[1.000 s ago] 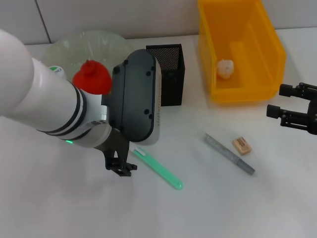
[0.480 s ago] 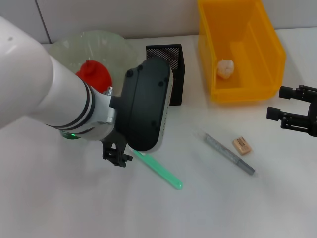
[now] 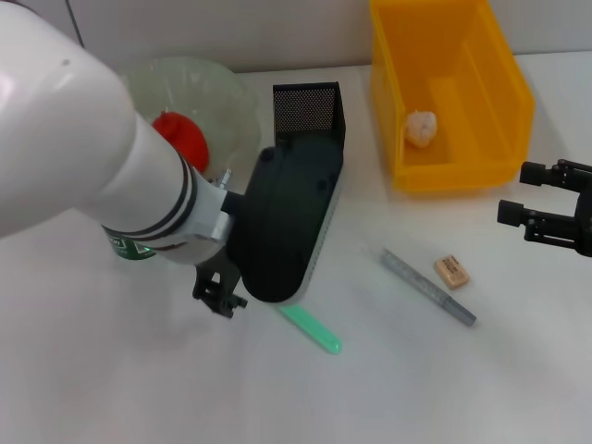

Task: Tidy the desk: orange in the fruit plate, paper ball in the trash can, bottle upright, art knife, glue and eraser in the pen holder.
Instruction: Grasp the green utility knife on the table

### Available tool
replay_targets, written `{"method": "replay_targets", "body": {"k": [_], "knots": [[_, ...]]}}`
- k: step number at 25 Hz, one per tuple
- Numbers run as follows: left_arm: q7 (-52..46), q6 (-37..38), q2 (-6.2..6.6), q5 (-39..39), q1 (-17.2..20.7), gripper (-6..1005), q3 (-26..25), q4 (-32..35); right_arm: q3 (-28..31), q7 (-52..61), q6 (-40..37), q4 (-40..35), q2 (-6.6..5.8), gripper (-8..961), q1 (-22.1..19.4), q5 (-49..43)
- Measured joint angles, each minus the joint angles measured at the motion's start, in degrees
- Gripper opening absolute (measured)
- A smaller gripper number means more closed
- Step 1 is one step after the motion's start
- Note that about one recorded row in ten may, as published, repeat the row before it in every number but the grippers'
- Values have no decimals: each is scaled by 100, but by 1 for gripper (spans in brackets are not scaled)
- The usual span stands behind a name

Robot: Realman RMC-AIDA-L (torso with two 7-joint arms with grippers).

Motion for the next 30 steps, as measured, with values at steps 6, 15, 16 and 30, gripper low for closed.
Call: {"method": "replay_targets", "body": {"k": [6, 15, 16, 30], "knots": [[249, 125, 0, -232, -450, 800, 56, -589, -34, 67, -34, 0, 5, 739, 7, 2], [676, 83, 0, -368, -651, 798, -17, -837, -11, 67, -43, 95, 14, 739, -15, -22], [743, 84, 0, -393, -686, 798, -26, -885, -4, 67, -43, 107, 14, 739, -24, -22], [1016, -52, 0, -695, -865, 798, 253, -1144, 0, 44, -30, 295, 23, 739, -166, -2]]}}
